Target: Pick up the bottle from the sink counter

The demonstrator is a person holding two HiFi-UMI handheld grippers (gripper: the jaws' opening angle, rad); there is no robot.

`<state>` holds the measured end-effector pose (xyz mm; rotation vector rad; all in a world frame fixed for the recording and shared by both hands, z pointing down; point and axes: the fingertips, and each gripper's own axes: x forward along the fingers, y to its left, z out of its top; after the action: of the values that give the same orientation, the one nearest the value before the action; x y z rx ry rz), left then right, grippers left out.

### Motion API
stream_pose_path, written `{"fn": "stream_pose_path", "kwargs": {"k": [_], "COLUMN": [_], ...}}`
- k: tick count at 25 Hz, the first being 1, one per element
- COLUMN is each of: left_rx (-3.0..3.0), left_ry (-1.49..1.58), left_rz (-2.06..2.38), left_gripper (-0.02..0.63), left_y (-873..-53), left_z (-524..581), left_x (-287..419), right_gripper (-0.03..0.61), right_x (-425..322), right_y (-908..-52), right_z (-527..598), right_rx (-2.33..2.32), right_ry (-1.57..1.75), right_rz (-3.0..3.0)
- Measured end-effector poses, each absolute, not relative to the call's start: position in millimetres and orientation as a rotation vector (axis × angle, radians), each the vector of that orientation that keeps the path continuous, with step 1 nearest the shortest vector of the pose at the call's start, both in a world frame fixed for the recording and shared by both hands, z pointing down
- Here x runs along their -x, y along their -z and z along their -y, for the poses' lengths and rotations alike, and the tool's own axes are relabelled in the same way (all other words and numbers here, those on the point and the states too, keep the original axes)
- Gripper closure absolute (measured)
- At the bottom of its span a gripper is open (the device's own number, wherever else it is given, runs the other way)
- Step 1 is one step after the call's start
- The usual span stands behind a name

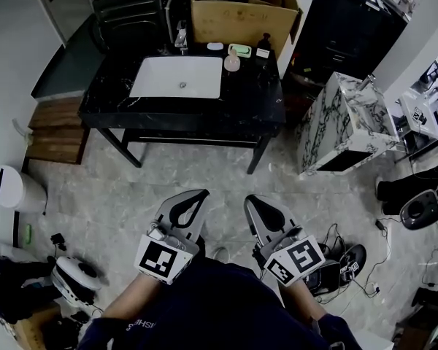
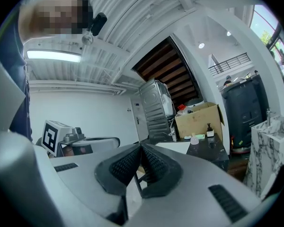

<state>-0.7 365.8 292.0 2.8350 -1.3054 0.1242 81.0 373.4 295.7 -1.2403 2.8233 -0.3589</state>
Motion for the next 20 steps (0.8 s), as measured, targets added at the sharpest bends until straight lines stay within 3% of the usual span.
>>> {"fn": "stream_pose_path", "kwargs": {"k": [20], "left_rx": [-2.809], "left_ry": [-0.068], "left_rz": [1.240], "left_gripper": [0.606], "left_y": [-301.4], "left_z": [-209.7], "left_x": [80.0], "right_gripper": [0.552], "right_x": [-4.9], "right_y": [-307.2], "right_z": [-226.8], "right_rx": [1.330], "right_ry": [0.416], "right_rz": [-2.812]}}
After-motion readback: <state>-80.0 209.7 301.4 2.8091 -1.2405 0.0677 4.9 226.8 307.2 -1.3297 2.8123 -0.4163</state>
